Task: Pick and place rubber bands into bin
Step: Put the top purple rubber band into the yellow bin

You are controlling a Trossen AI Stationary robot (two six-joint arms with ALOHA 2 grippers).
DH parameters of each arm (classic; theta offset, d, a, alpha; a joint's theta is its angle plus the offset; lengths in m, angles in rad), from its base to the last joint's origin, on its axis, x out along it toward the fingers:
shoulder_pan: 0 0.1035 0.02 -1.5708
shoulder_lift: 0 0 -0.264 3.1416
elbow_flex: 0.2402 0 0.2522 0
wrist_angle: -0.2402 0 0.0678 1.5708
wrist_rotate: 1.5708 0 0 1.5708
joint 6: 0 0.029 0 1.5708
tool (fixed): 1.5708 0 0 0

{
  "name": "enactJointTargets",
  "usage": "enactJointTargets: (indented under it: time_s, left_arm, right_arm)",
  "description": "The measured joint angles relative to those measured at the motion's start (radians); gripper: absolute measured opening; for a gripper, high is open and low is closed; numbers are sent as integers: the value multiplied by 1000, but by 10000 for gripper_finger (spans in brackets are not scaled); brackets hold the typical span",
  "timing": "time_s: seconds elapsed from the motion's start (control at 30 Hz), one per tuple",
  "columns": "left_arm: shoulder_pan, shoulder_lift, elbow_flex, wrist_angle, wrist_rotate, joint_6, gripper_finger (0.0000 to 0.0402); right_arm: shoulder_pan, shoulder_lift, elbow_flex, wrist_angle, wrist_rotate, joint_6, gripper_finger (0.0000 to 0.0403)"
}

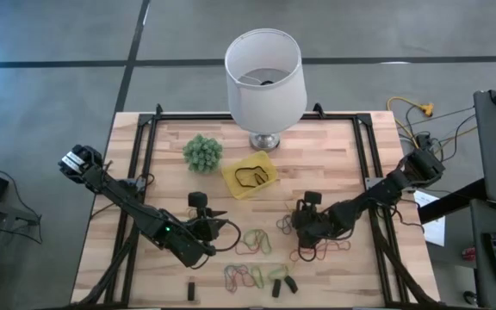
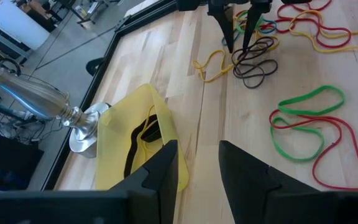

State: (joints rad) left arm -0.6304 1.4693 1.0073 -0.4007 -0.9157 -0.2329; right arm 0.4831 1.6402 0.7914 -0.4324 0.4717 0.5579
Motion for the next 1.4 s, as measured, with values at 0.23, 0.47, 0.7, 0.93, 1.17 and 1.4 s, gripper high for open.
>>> enactJointTargets:
  time_s: [0.23,0.47,0.7,0.93,1.17,1.4]
  left_arm:
    - [0,0,0,0,0,0,100]
    - [0,0,0,0,0,0,100]
    - [0,0,0,0,0,0,100]
    - [0,0,0,0,0,0,100]
    - [0,0,0,0,0,0,100]
    - [0,0,0,0,0,0,100]
  right_arm:
    - [-9,0,-3,1,26,-1,74]
    - [-33,0,-9,3,25,8,69]
    - [-33,0,-10,21,-32,12,81]
    - [-32,0,-12,24,-28,12,87]
    - [-32,0,-22,21,-27,9,37]
    - [-31,-1,-17,16,26,-15,9]
